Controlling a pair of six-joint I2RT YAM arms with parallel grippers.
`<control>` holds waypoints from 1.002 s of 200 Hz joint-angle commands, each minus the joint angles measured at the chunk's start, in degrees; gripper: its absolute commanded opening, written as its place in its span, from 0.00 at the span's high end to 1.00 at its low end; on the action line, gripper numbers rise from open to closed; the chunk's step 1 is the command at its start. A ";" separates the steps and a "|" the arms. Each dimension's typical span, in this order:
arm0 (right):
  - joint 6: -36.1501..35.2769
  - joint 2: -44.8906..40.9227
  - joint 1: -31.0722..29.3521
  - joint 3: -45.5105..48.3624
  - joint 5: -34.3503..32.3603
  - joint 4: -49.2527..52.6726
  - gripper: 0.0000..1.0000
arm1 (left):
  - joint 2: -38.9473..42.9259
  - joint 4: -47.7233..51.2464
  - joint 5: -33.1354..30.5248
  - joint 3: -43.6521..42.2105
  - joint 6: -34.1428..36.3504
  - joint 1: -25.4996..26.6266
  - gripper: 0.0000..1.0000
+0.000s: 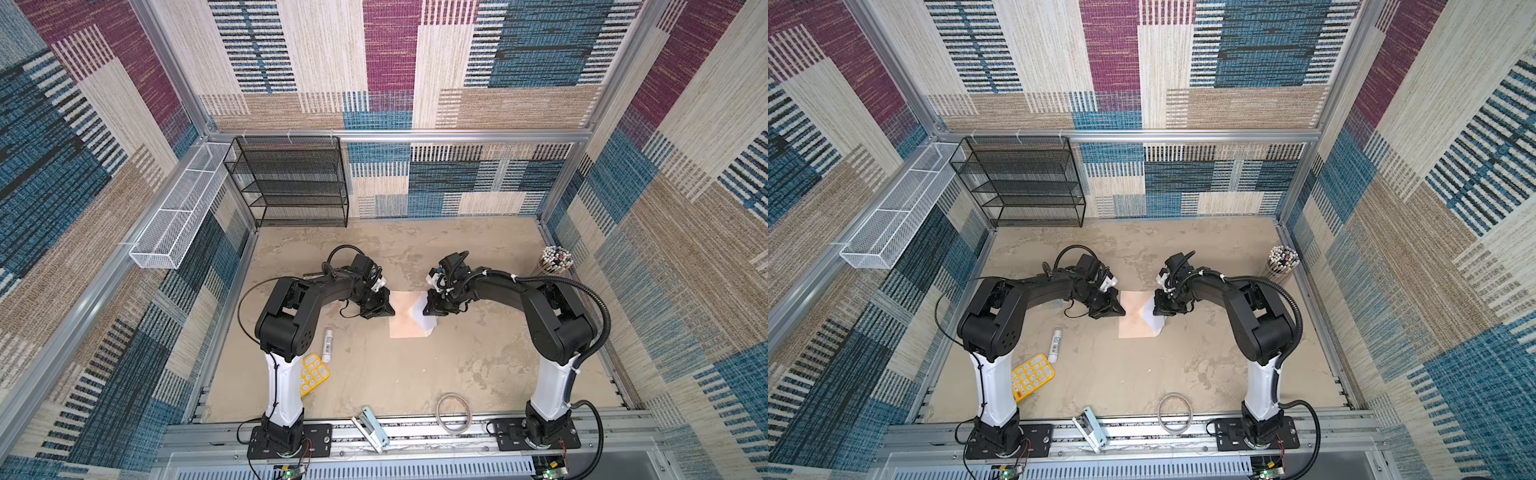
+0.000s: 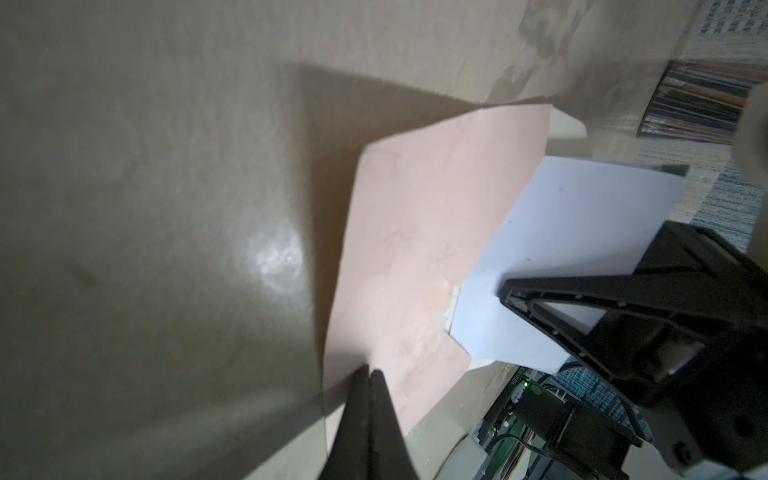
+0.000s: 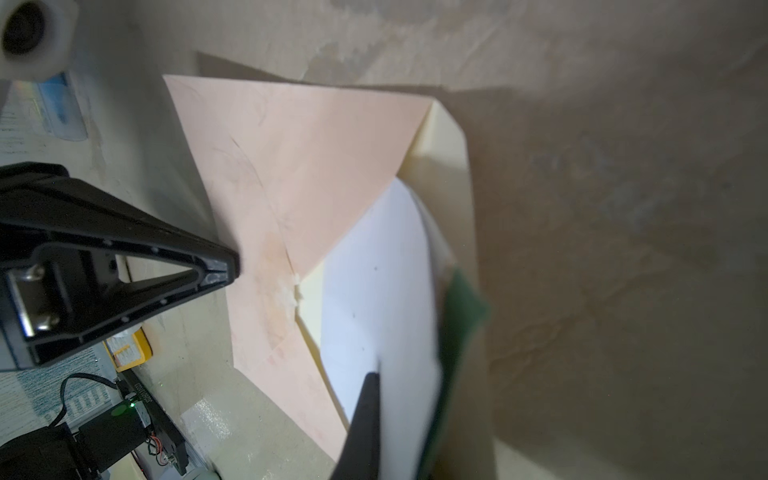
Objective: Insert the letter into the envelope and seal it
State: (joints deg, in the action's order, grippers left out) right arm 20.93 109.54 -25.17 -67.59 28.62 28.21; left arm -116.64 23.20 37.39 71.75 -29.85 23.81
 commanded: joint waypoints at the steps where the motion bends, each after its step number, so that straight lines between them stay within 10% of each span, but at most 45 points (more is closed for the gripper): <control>1: 0.97 -0.02 -0.14 0.05 1.82 -2.05 0.95 | -0.87 5.27 -6.52 -0.86 1.63 0.22 1.00; 50: 1.16 -0.02 -0.14 0.36 1.57 -2.37 0.93 | -0.87 5.87 -6.89 -0.75 1.86 0.21 1.00; 111: 1.39 -1.46 -0.10 0.96 0.48 -2.09 0.65 | -0.48 6.50 -7.31 -1.08 2.20 0.17 1.00; 200: 2.45 -5.28 0.04 2.27 -0.04 -0.46 0.61 | 0.00 7.71 -7.84 -1.10 3.04 -0.17 1.00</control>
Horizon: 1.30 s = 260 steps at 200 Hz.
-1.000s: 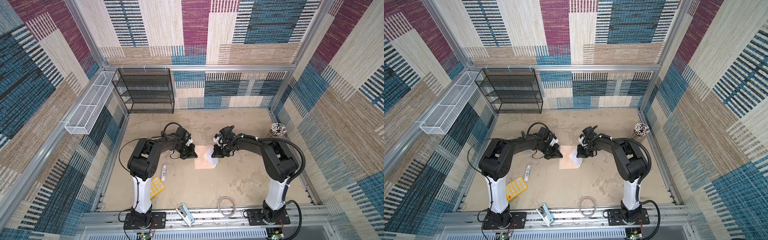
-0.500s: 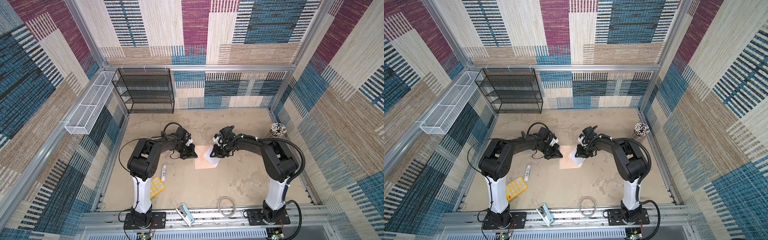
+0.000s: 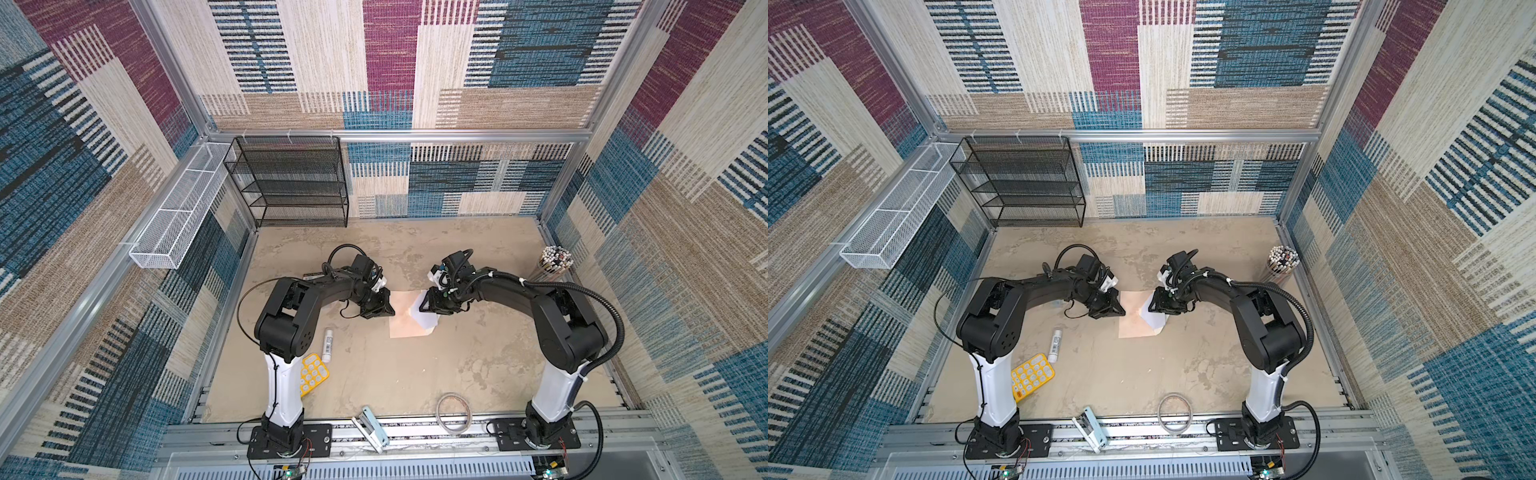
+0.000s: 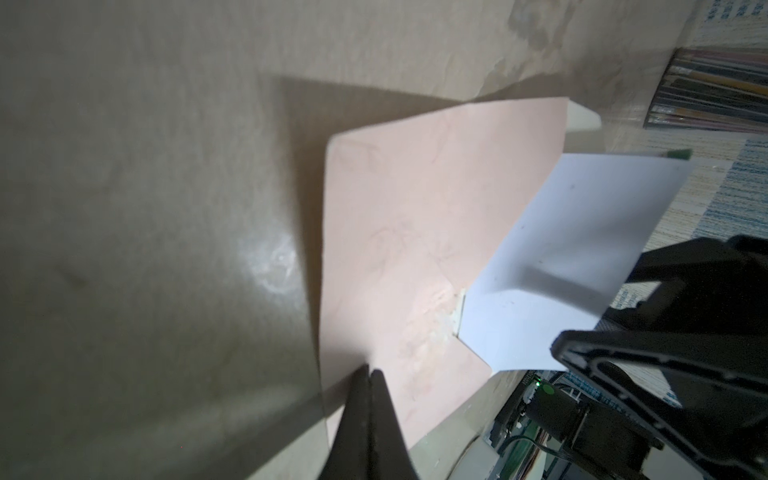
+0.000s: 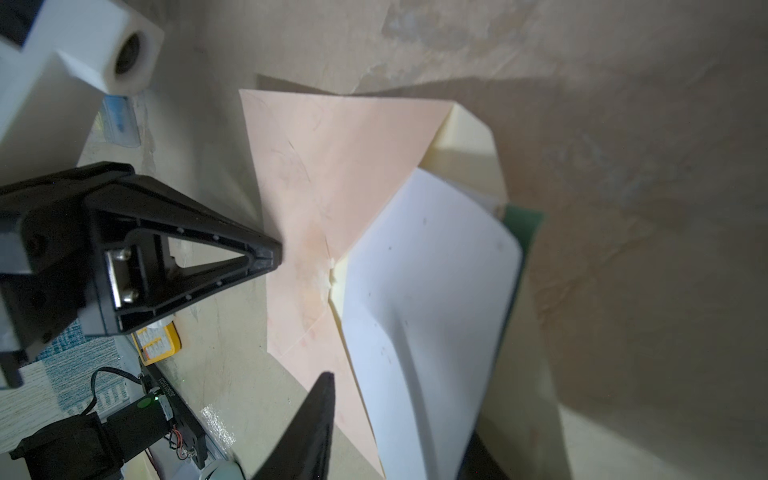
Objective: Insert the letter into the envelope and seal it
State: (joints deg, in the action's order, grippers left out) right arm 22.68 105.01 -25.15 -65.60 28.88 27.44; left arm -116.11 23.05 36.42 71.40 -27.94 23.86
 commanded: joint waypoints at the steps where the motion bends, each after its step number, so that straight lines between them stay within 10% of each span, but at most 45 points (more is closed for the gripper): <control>1: 0.70 -0.76 0.01 0.29 -0.31 0.32 0.61 | -0.52 7.87 -6.89 -0.74 1.14 -0.21 1.00; 260: 3.36 0.19 1.68 4.92 3.77 -5.87 0.94 | -0.61 6.55 -5.18 -2.17 1.63 -0.49 1.00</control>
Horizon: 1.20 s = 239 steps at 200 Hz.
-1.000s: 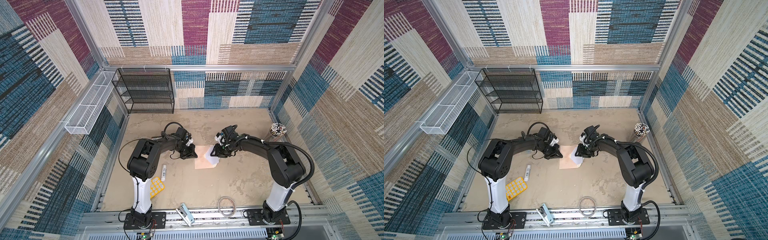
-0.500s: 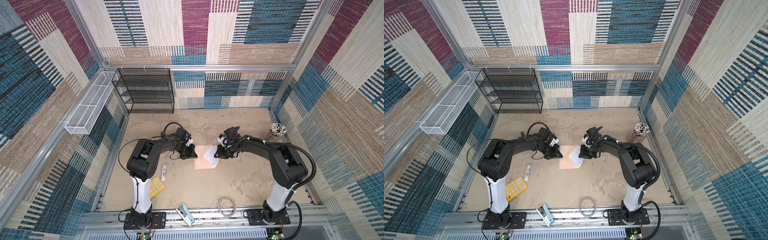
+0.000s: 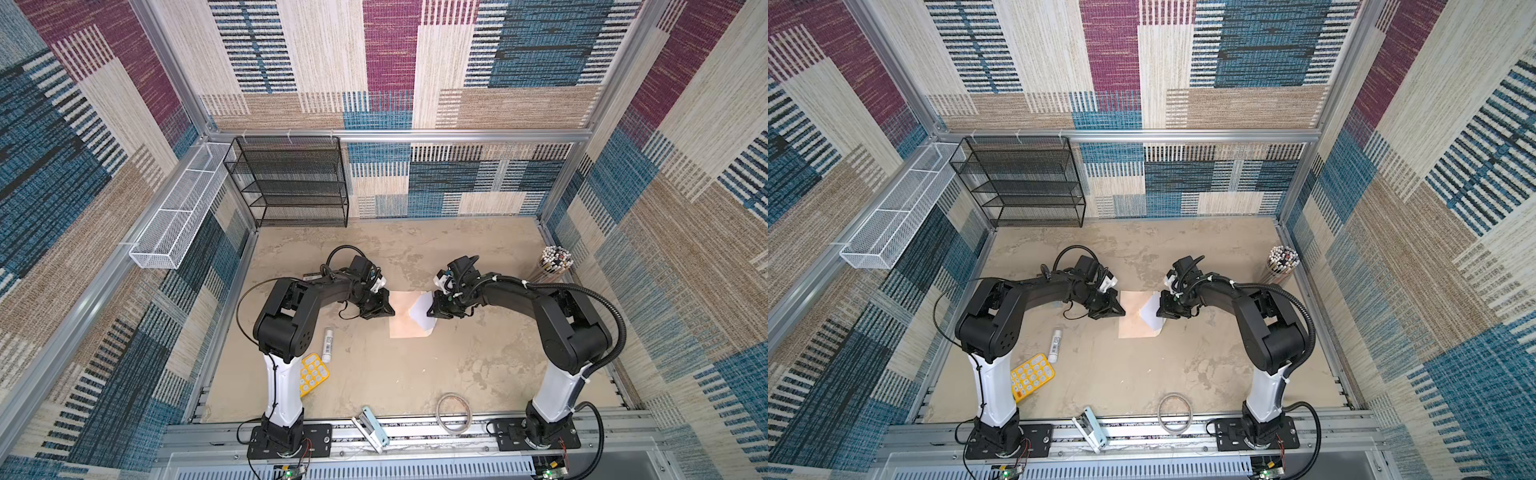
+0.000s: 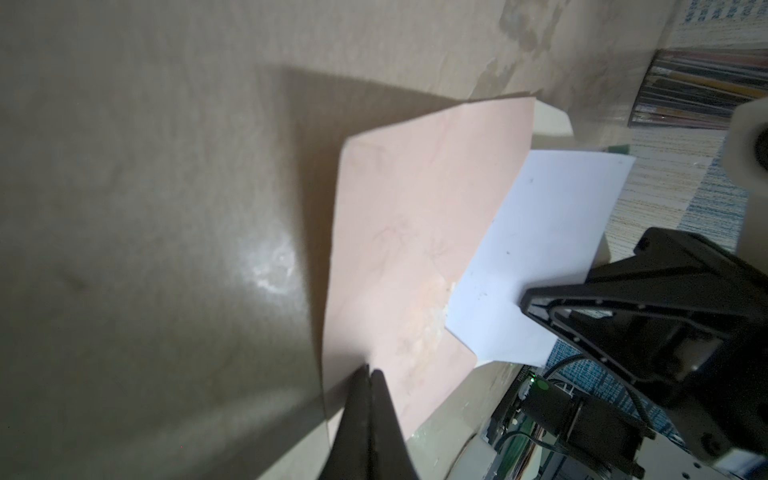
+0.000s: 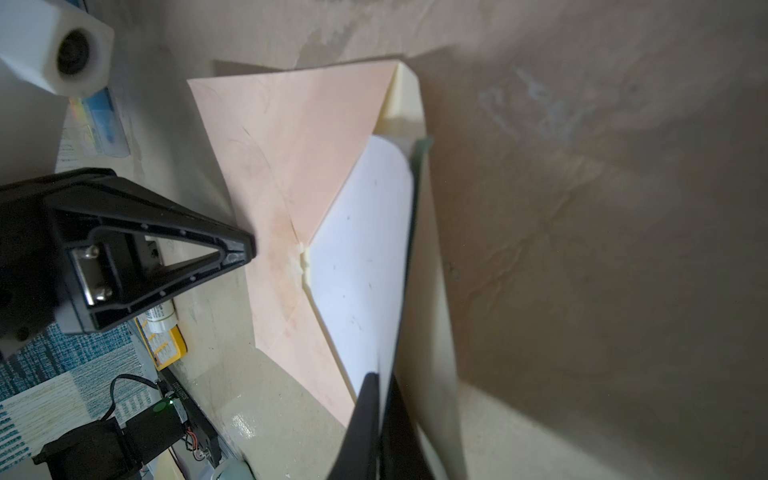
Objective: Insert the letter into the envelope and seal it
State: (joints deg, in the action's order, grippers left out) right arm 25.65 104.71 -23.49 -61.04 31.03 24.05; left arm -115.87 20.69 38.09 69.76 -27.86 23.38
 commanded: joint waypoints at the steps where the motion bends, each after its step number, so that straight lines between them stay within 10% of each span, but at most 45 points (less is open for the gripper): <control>1: 0.38 0.50 0.02 0.37 1.65 -2.50 0.94 | -0.85 8.92 -6.82 -0.52 1.52 0.00 1.00; 239: -1.97 3.86 0.02 0.18 7.46 -6.40 0.83 | 0.20 9.32 -0.93 1.34 2.36 -1.15 1.00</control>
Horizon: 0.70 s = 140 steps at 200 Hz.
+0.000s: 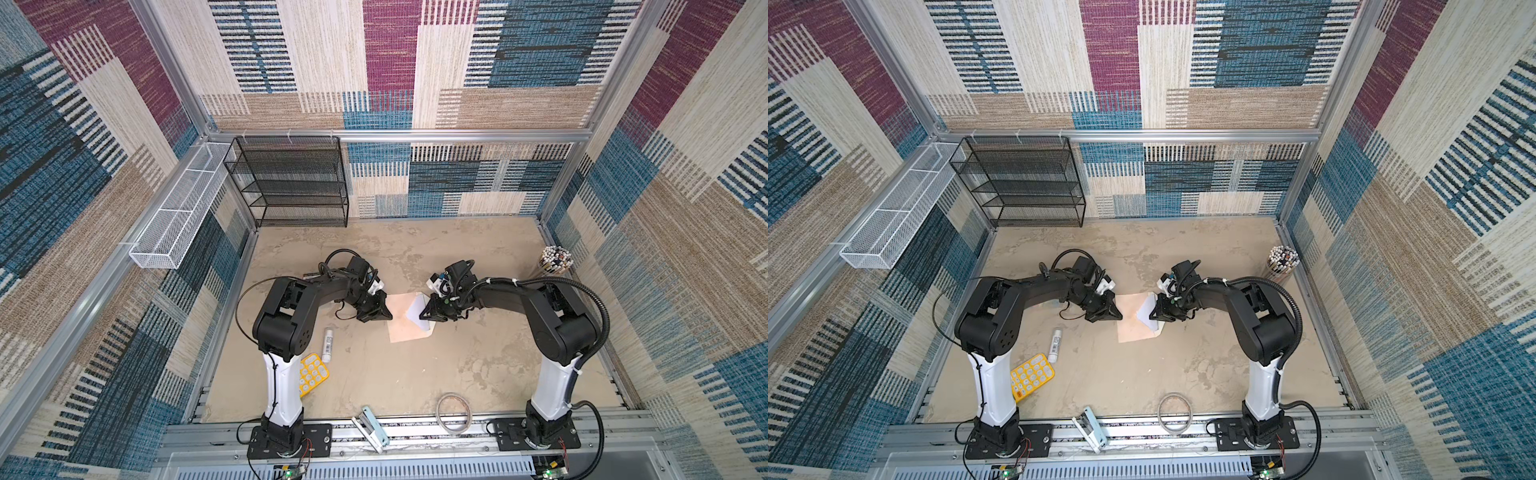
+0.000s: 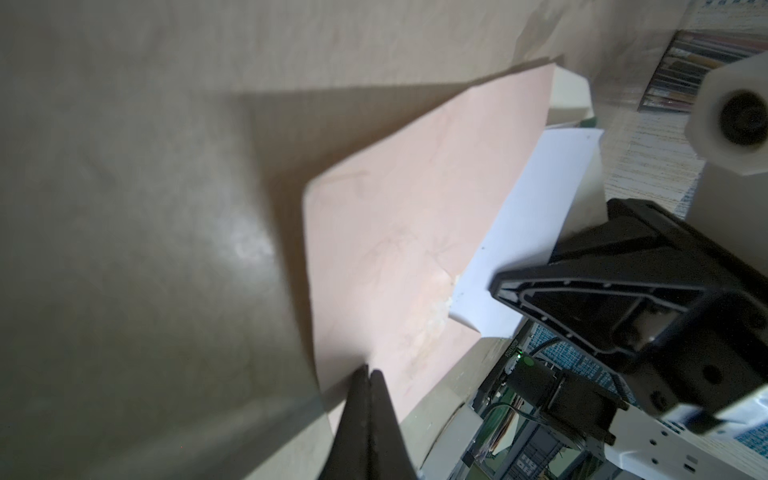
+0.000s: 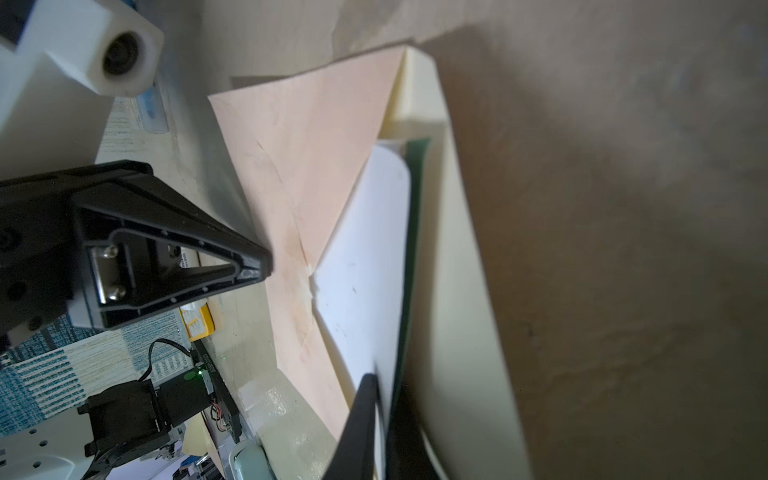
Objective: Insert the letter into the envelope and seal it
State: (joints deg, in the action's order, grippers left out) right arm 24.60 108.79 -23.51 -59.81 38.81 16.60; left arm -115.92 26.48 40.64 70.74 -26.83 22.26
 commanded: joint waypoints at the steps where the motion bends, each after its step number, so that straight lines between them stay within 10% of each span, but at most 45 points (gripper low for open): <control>1: -0.95 -0.29 0.04 -1.08 -0.42 1.17 0.81 | 0.25 3.60 -3.52 0.41 1.34 -0.03 1.00; 43: -1.66 -1.37 0.13 -2.63 -3.64 4.00 0.67 | 1.04 4.08 -3.25 1.03 1.50 -0.28 0.96; 140: -0.25 1.42 0.56 -4.59 -4.44 3.05 0.70 | 0.78 4.37 -2.76 1.77 1.62 -0.35 0.94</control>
State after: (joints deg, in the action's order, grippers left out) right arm 23.55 109.45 -22.92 -63.68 35.03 20.64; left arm -114.96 30.06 37.82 72.20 -26.63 22.00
